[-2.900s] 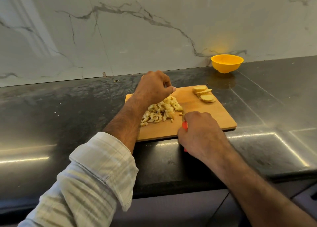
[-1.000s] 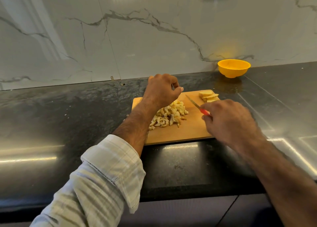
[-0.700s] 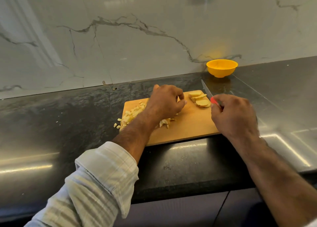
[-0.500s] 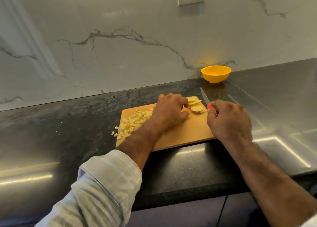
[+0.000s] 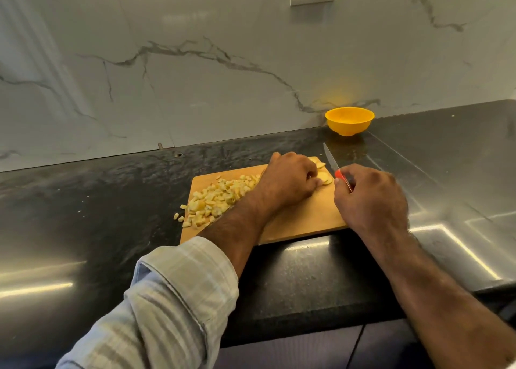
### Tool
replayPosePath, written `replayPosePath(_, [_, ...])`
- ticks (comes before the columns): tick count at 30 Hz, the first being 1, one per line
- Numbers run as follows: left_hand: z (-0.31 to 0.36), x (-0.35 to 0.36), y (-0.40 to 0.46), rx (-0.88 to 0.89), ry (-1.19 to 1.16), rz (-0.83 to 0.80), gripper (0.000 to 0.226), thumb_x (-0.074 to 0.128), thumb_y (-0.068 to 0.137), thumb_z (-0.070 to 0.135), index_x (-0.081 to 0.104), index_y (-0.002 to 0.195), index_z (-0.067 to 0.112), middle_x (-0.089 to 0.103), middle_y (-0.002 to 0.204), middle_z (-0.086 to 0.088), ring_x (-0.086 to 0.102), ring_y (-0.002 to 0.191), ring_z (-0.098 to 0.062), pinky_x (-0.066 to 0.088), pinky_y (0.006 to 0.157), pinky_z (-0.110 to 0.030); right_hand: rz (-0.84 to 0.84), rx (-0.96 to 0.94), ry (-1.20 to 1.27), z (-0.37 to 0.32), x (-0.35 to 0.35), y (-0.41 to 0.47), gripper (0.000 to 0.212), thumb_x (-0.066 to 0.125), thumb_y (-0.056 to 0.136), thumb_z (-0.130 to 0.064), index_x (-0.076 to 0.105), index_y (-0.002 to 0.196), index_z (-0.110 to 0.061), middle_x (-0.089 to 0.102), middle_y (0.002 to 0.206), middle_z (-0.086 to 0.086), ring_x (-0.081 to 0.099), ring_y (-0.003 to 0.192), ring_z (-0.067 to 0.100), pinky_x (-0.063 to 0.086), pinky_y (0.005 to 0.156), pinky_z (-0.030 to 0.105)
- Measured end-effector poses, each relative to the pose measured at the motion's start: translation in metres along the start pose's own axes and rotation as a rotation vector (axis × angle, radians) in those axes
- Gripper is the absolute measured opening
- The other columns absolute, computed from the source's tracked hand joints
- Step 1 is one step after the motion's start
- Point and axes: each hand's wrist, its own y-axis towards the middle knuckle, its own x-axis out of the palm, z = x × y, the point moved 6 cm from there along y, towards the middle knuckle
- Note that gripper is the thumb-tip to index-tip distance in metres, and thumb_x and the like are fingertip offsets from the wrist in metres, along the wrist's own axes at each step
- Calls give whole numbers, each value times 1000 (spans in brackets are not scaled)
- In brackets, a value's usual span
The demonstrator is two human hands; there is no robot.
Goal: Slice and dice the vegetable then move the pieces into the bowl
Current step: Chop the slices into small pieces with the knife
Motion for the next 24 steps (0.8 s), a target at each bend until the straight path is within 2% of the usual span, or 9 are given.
replayPosePath(4, [7,-1,-1,42,130,7,35,55,103,56,73,106,26,69,106,6,55,102,-13,41,107,-50,23,-16,8,-2,-1,0,29,65,99,-35,75,122,-21,78,102,3,69,87,23,60,71,39])
replayPosePath(7, [13,-3,1,48,207,21,40,55,101,62,72,110,26,70,111,5,58,108,-17,40,104,-48,31,-10,10,-2,-2,0,29,65,98,-36,76,121,-23,79,101,3,70,87,26,60,73,39])
replayPosePath(9, [14,-3,2,41,177,26,33,56,102,56,71,105,26,69,108,4,59,107,-17,40,103,-47,28,-11,5,-3,-2,0,29,65,98,-36,76,121,-23,79,100,3,70,87,27,60,73,39])
replayPosePath(12, [15,-4,2,38,121,38,23,54,104,45,60,90,27,59,91,8,52,92,-14,40,100,-47,19,-18,3,-3,-1,-1,30,65,98,-36,76,122,-24,79,99,3,70,85,26,59,71,37])
replayPosePath(16, [19,-4,1,80,192,58,22,50,105,37,54,87,25,50,81,7,51,84,-14,43,95,-46,12,-22,7,-5,1,-1,30,65,97,-37,75,123,-24,79,99,1,70,85,24,62,72,40])
replayPosePath(18, [22,-1,2,112,249,52,19,49,106,34,57,93,23,55,86,4,52,84,-15,46,94,-45,13,-16,10,-4,1,-1,31,65,97,-38,75,123,-25,78,100,1,70,85,23,63,72,42])
replayPosePath(20, [21,1,3,128,274,55,22,48,107,38,63,106,21,65,100,1,54,89,-16,46,93,-44,11,-10,6,-3,2,-1,31,65,97,-38,74,123,-24,78,100,1,70,85,23,63,71,42])
replayPosePath(22, [17,0,2,112,215,62,34,49,106,48,64,121,21,67,116,0,59,102,-18,46,97,-44,13,-2,2,-3,1,-1,31,65,97,-38,74,123,-24,78,99,1,70,85,23,63,71,42])
replayPosePath(24, [12,1,2,87,155,47,44,52,103,58,65,126,23,66,122,2,59,113,-18,46,101,-44,12,15,-8,-2,1,-1,31,65,97,-38,74,123,-23,78,99,2,69,84,23,62,70,40])
